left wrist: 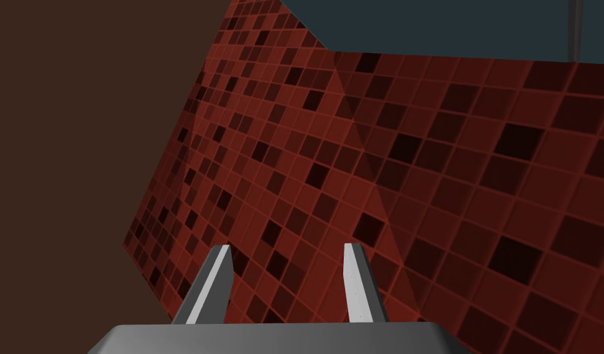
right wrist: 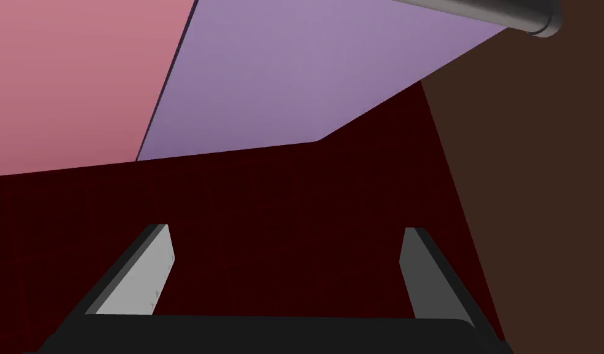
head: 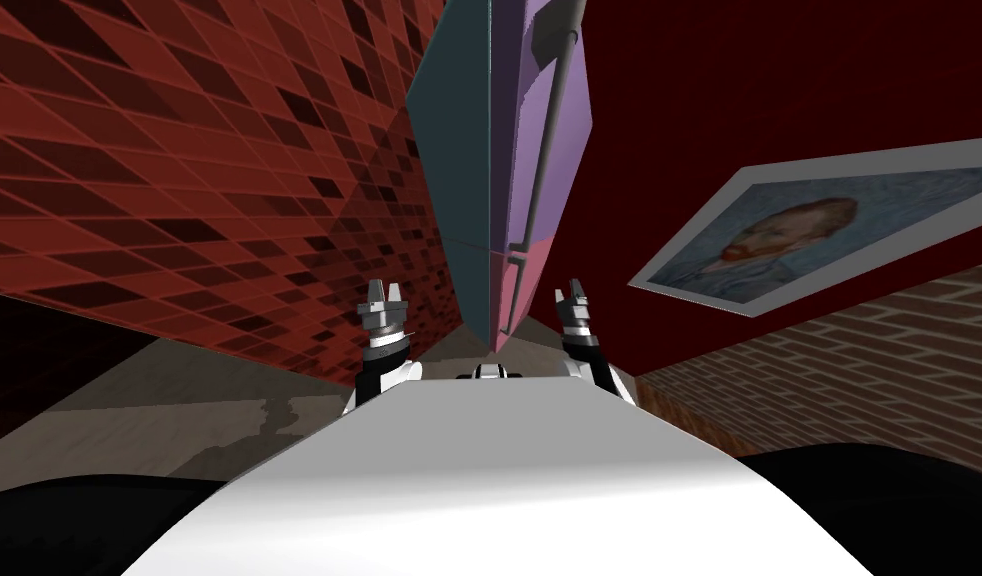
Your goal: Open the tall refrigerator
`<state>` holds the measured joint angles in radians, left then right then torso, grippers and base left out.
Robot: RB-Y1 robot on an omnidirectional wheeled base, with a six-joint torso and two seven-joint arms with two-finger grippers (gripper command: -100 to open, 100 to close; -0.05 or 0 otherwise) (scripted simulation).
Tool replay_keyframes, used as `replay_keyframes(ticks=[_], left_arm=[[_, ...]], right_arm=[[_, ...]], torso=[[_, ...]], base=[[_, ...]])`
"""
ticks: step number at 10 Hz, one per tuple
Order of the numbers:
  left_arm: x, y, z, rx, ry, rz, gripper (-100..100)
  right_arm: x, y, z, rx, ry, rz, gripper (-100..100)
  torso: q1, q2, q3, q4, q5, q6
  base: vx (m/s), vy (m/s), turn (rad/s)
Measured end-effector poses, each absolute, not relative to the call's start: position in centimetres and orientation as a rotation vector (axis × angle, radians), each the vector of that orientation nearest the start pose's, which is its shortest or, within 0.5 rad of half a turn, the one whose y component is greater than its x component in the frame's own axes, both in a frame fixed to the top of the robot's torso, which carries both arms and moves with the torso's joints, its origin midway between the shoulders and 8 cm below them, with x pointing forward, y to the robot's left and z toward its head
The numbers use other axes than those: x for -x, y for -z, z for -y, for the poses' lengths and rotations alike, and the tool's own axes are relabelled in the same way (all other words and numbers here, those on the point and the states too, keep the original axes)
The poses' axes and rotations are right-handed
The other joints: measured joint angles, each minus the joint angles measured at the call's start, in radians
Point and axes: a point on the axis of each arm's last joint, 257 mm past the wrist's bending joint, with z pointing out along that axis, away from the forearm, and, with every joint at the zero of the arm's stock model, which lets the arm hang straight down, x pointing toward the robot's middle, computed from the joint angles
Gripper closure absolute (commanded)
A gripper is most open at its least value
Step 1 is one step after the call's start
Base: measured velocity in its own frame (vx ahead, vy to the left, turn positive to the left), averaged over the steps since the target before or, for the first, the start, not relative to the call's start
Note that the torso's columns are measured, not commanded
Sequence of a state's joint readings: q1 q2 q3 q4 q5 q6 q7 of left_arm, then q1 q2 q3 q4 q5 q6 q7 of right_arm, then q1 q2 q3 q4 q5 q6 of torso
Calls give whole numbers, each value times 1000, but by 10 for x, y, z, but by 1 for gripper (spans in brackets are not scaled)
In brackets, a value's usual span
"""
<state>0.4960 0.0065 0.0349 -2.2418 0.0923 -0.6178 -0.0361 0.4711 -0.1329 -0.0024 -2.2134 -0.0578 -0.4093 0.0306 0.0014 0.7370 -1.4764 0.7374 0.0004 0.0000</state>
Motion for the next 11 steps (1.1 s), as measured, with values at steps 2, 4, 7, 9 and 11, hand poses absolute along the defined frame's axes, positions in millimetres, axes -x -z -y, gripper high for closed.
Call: replay_keyframes(ticks=[2, 4, 7, 9, 11], left_arm=[[-327, -31, -300, 626, 1305, -505, 0], [-327, -31, -300, 626, 1305, -505, 0], [-327, -31, -300, 626, 1305, -505, 0], [-327, -31, -300, 626, 1305, -505, 0], [-327, -31, -300, 626, 1305, -505, 0]], right_arm=[[-373, 17, 284, -621, -1187, -853, -100], [-371, 20, 290, -541, -1083, -919, -100], [-370, 26, 300, -411, -916, -1016, -100], [-369, 29, 308, -324, -806, -1073, -100], [-370, 33, 314, -238, -703, -1122, -100]], torso=[[-2, 2, 1, 1, 0, 0], [-1, 0, 0, 0, 0, 0], [-2, 1, 0, 0, -1, 0], [-1, 2, 1, 1, 0, 0], [-2, 1, 0, 0, 0, 0]], base=[[36, 78, -33], [57, 92, -32], [57, 84, -38], [42, 92, -30], [51, 85, -38]])
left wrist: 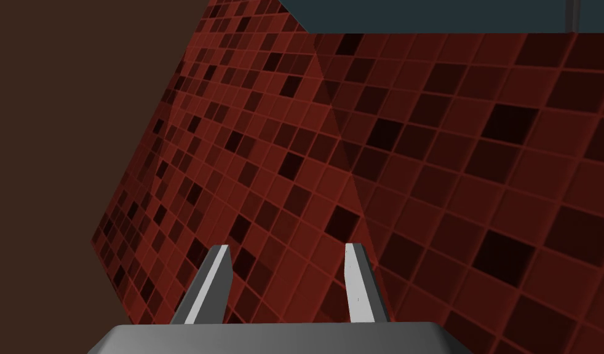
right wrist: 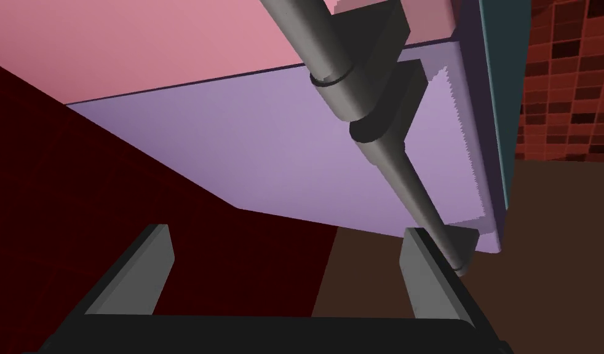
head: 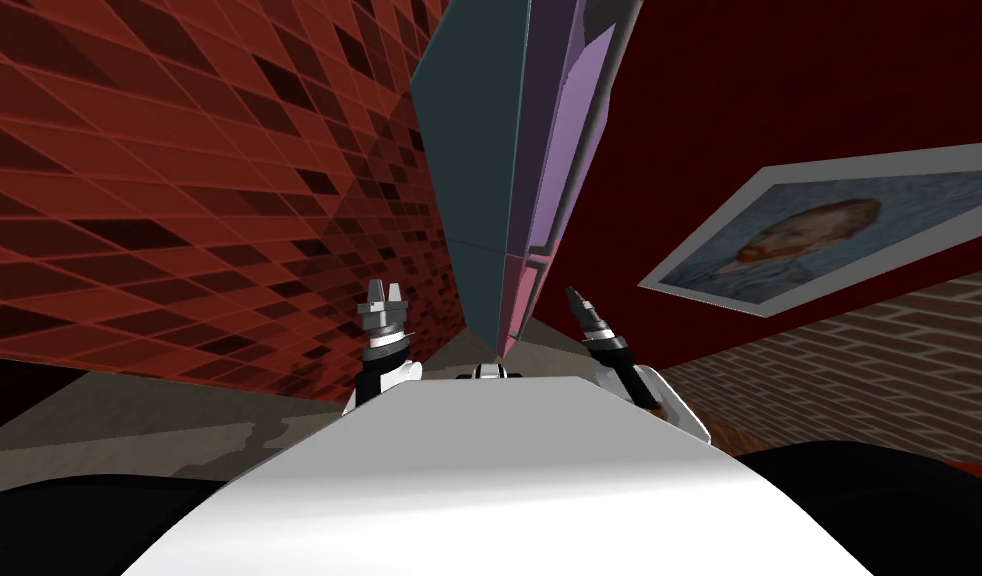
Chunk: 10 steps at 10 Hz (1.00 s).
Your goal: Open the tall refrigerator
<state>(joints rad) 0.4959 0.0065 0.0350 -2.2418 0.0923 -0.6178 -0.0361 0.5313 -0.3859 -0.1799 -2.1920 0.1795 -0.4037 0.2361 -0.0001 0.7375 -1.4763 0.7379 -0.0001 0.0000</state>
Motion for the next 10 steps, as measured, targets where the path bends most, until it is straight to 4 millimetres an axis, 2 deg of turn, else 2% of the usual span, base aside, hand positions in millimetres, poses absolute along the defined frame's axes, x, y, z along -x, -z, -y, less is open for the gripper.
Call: replay_keyframes(ticks=[10], left_arm=[[-327, -31, -300, 626, 1305, -505, 0]], right_arm=[[-372, 39, 347, 169, -258, -1276, -100]], torso=[[0, 0, 0, 0, 0, 0]], base=[[38, 72, -28]])
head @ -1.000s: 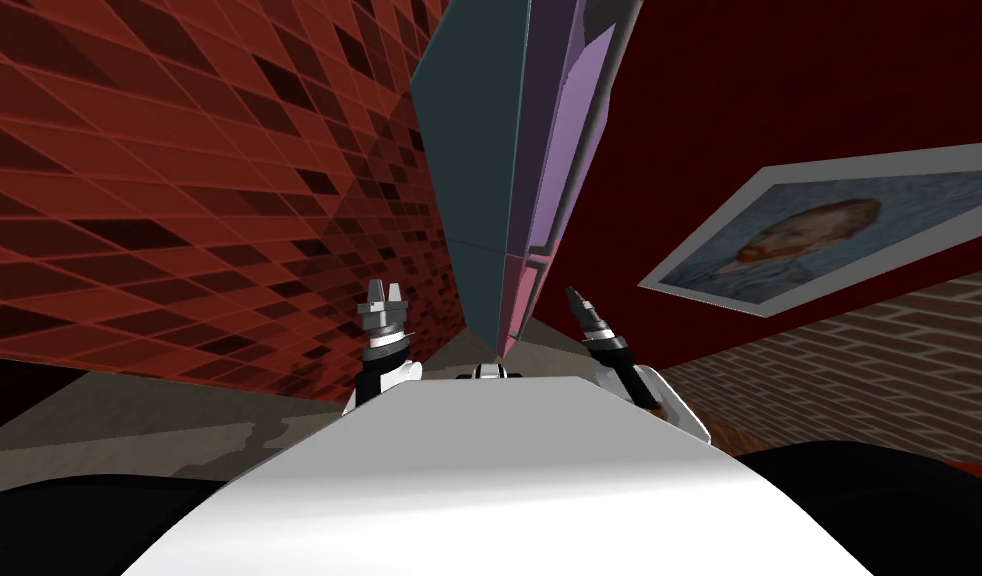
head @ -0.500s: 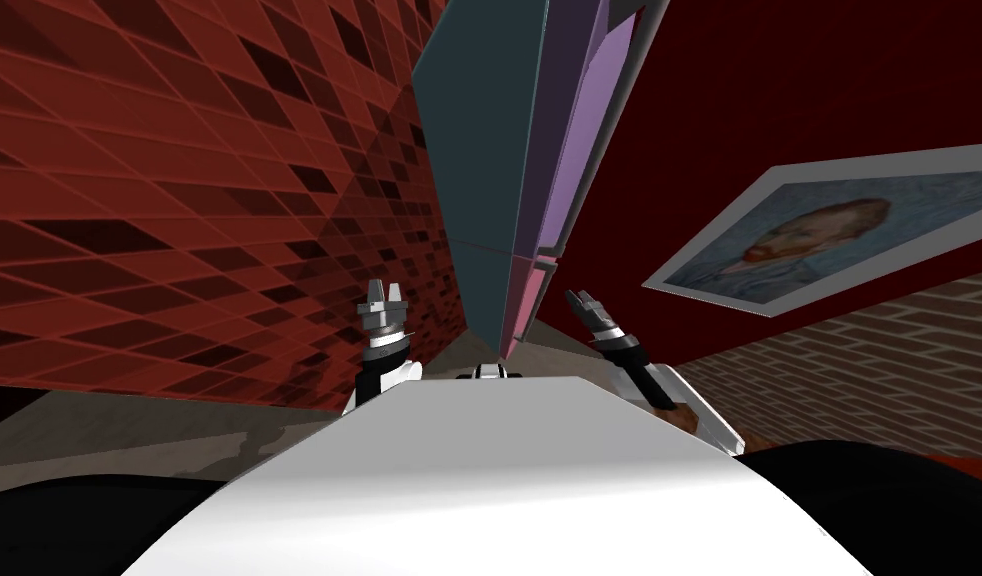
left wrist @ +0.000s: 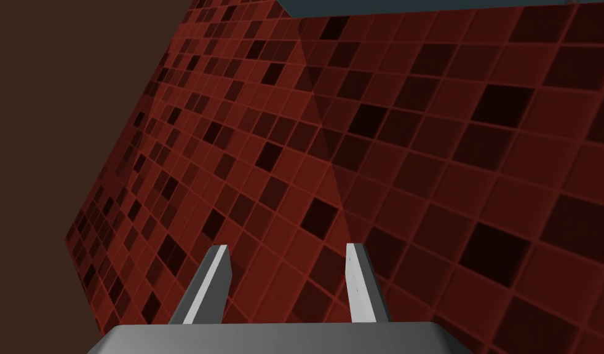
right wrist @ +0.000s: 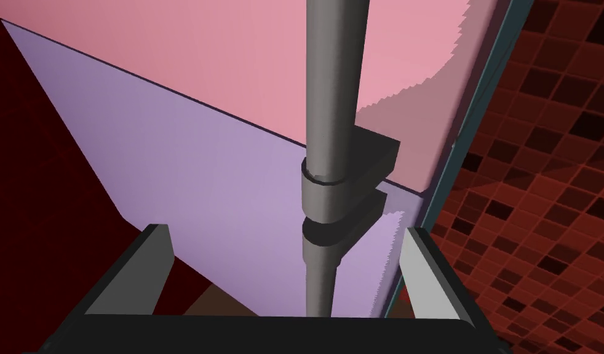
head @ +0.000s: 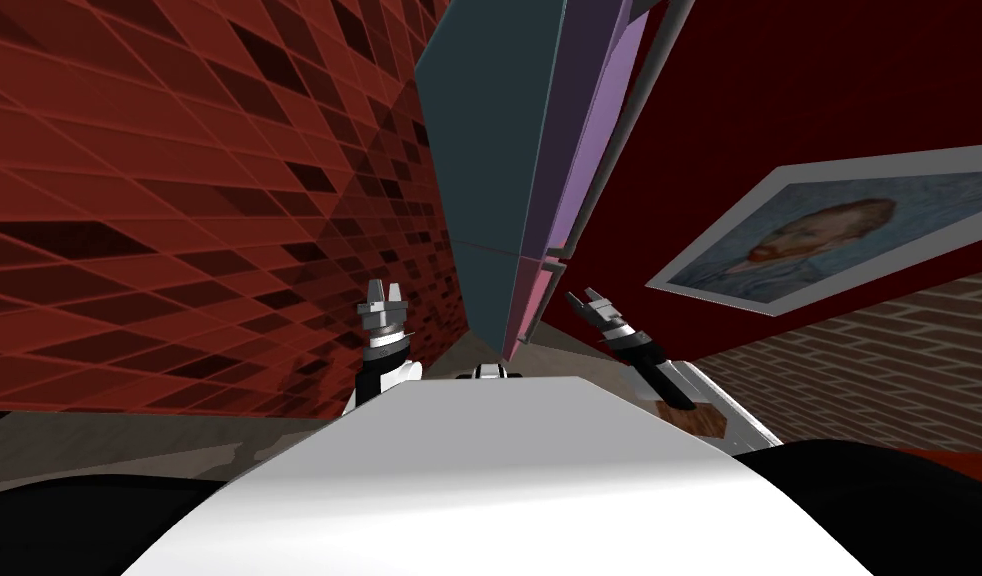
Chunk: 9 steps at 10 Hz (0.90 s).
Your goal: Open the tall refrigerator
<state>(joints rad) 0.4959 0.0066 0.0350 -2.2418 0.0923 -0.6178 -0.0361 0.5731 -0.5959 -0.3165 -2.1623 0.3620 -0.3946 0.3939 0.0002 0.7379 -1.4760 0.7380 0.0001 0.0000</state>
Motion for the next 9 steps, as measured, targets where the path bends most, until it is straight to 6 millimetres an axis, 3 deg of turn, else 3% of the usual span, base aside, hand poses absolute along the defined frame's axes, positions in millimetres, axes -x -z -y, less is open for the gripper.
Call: replay_keyframes(ticks=[9], left_arm=[[-327, -31, -300, 626, 1305, -505, 0]], right_arm=[[-382, 30, 385, 652, 227, -1314, -100]], torso=[[0, 1, 0, 0, 0, 0]], base=[[46, 94, -37]])
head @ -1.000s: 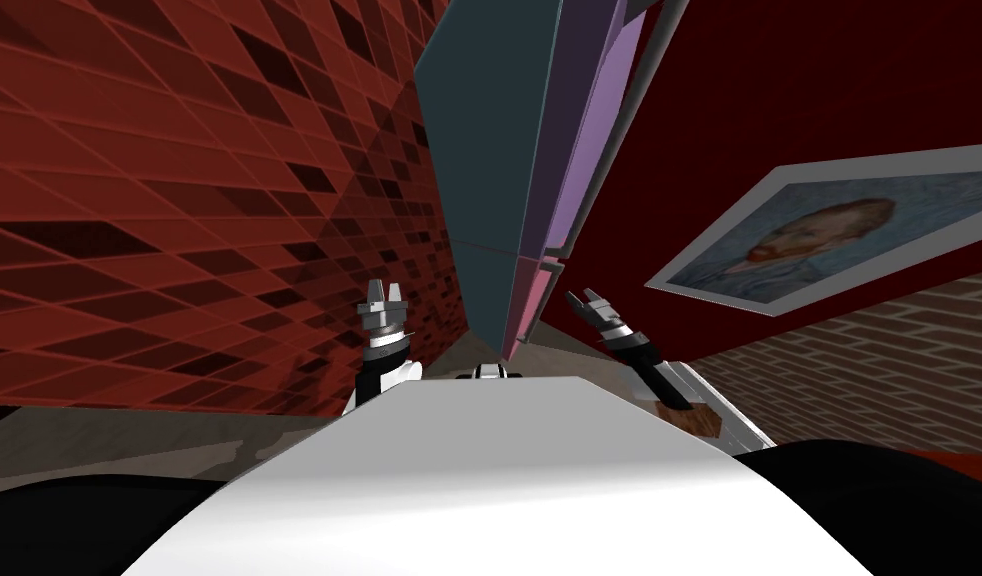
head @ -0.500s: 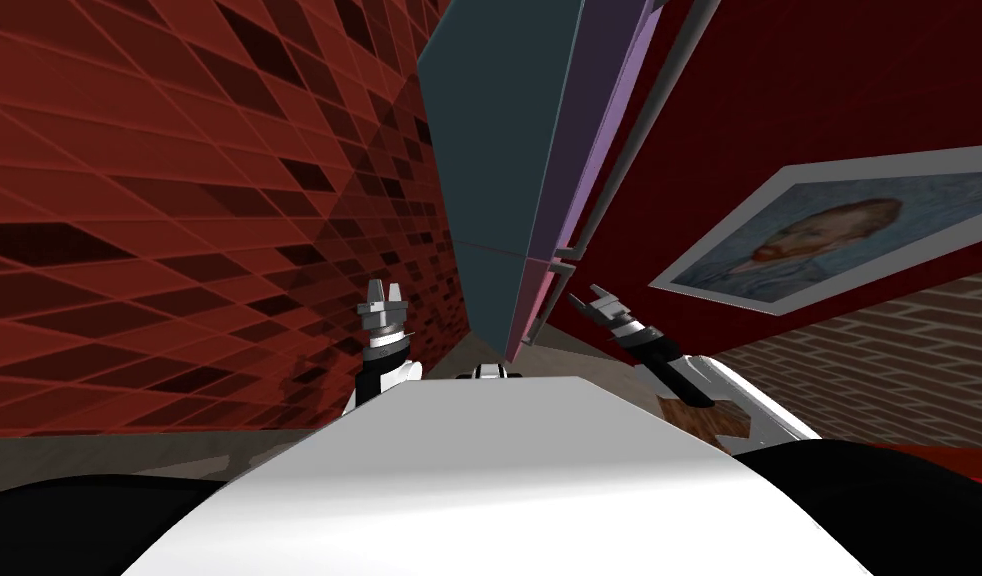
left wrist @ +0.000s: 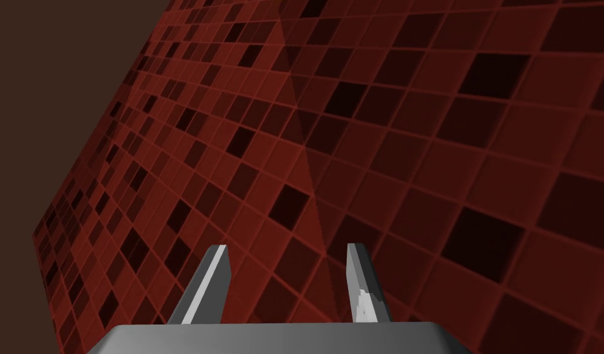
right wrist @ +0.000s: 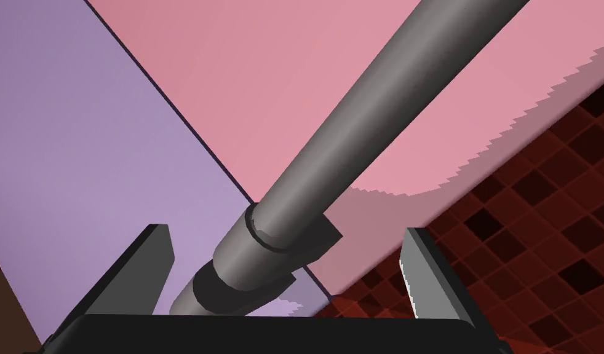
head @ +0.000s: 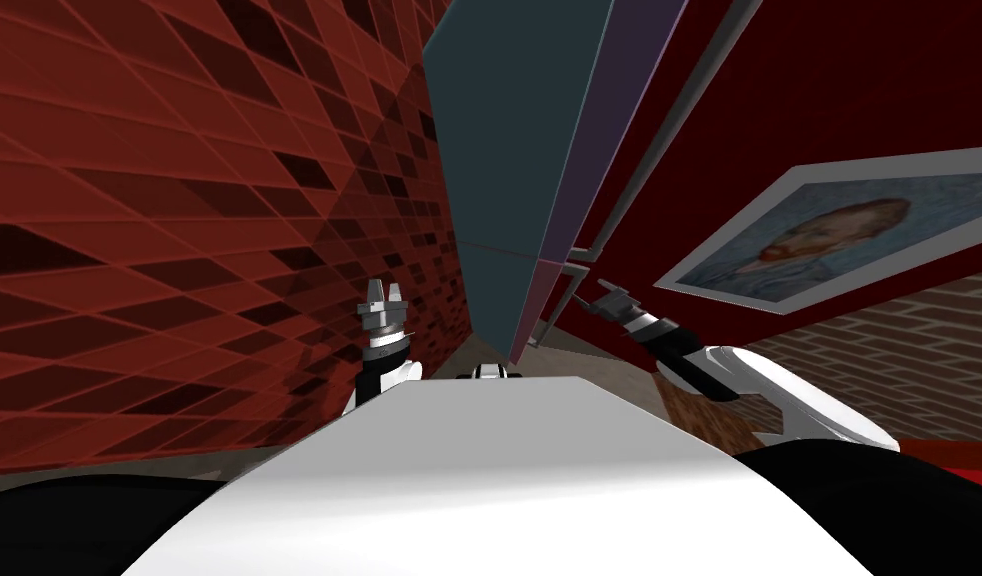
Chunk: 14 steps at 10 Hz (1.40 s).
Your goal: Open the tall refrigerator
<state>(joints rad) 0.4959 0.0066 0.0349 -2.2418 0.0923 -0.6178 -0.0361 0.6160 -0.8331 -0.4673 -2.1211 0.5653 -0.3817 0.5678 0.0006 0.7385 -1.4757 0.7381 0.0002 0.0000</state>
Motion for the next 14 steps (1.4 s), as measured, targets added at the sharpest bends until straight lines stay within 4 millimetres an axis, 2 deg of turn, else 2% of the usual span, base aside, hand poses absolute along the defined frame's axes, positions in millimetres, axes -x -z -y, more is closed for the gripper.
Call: replay_keyframes(ticks=[4, 7, 8, 9, 11, 14], left_arm=[[-327, -31, -300, 626, 1305, -505, 0], [-327, -31, -300, 626, 1305, -505, 0], [-327, -31, -300, 626, 1305, -505, 0], [-327, -31, -301, 626, 1305, -505, 0], [-327, -31, -301, 626, 1305, -506, 0], [-327, -31, -301, 626, 1305, -506, 0]], right_arm=[[-387, 21, 403, 849, 423, -1289, -100], [-392, 15, 410, 931, 507, -1271, -100], [-392, 15, 410, 929, 507, -1271, 100], [-392, 14, 412, 925, 512, -1271, 100], [-387, 17, 393, 949, 463, -1256, 100], [-383, 16, 368, 994, 417, -1219, 100]], torso=[[-1, 0, 0, 0, 0, 0], [-2, 0, 0, 0, 0, -1], [-2, 0, 0, 0, -1, -1], [0, -1, 0, -1, -1, -2], [-14, 0, 0, 2, -1, 0], [-4, -8, -6, -2, 0, -3]], base=[[35, 73, -28], [13, 30, -13], [3, -5, -16], [-59, -160, 41], [-23, -308, 62], [-37, -340, 56]])
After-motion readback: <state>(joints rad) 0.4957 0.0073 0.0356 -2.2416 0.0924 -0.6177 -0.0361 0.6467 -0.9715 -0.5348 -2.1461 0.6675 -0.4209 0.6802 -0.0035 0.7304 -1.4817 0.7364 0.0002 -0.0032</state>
